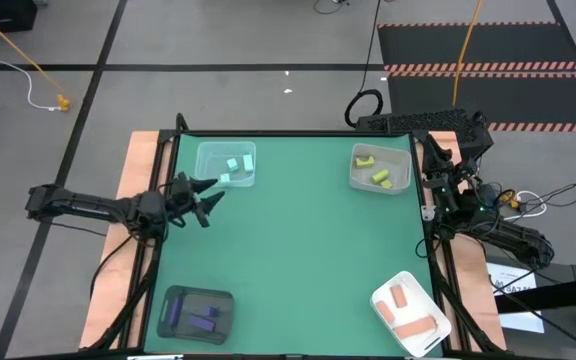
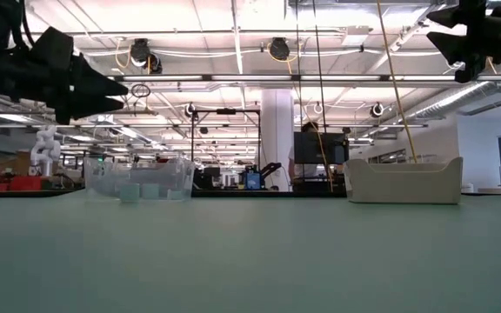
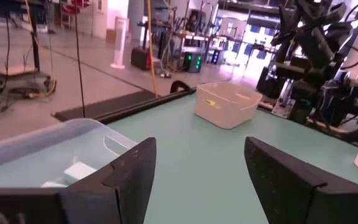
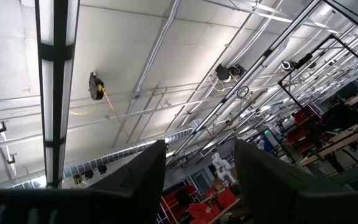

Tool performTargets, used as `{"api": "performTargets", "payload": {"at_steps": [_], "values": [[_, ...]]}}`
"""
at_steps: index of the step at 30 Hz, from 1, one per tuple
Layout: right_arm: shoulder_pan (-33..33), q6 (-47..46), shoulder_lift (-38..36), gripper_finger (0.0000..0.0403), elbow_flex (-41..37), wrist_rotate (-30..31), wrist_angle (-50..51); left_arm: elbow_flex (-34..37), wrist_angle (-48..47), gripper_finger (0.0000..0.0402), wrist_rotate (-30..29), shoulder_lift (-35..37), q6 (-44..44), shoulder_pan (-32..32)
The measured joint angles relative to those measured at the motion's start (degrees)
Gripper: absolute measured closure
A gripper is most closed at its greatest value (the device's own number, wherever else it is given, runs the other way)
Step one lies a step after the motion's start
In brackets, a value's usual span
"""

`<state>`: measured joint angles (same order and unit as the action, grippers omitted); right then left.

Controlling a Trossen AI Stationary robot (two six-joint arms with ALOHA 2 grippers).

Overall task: Sort & place blocks by color
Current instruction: Return to Home Position

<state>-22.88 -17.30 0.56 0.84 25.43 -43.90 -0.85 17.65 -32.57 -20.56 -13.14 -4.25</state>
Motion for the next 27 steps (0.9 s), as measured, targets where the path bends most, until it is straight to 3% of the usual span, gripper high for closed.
{"api": "performTargets", "payload": {"at_steps": [8, 27], "values": [[0.0, 0.0, 0.0, 0.0222, 0.0, 0.0, 0.0, 0.3, 0.0, 0.0158, -0.5, 0.0, 5.5, 0.1], [0.0, 0.0, 0.0, 0.0222, 0.0, 0.0, 0.0, 0.3, -0.3, 0.0158, -0.5, 0.0, 5.5, 0.0]]}}
